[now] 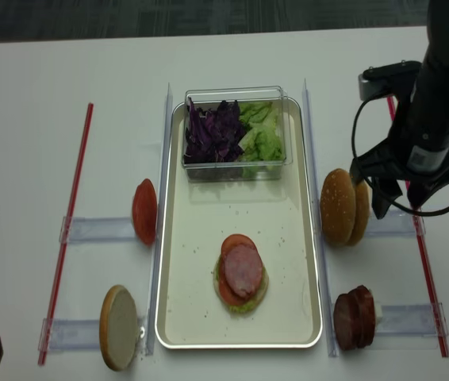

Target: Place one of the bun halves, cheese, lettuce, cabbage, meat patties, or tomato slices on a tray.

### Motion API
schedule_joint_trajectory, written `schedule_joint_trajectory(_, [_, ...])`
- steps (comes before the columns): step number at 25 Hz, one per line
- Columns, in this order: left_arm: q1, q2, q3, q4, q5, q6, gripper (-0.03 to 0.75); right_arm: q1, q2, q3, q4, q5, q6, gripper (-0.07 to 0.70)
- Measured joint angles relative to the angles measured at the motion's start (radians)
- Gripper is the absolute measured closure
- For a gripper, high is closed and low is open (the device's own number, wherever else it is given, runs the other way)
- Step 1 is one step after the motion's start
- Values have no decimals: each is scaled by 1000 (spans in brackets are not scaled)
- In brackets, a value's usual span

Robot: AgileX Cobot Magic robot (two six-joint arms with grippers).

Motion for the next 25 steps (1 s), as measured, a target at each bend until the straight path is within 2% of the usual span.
schedule_joint_trajectory(12, [0,0,0,0,0,0,224,-195,0,0,-5,0,-43,184])
schedule_joint_trajectory(25, [0,0,0,0,0,0,224,-208,-31,0,6,2,-45,184])
